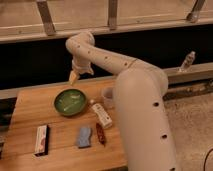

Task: Pick up the ceramic bowl

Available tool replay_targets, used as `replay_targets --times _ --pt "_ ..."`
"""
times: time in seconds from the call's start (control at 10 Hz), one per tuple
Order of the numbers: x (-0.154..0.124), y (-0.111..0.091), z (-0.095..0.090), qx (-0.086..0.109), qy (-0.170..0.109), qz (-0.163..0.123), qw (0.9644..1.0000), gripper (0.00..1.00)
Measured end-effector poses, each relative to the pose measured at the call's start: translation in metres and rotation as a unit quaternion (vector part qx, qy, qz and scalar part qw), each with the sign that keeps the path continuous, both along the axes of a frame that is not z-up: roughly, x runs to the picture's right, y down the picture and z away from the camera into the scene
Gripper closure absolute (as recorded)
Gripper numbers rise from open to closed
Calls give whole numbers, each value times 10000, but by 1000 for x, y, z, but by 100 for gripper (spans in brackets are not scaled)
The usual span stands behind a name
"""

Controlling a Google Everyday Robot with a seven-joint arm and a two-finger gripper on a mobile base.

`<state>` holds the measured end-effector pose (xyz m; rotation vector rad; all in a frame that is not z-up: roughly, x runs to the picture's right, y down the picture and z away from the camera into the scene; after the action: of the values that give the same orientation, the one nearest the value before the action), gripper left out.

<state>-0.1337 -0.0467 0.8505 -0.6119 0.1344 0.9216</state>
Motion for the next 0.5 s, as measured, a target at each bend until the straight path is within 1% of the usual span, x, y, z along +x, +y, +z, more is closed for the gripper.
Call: replay_targets --times 0.1,0.5 --pt "3 14 10 -160 -16 25 9999 20" --pt "0 14 9 -167 -42 22 9998 20"
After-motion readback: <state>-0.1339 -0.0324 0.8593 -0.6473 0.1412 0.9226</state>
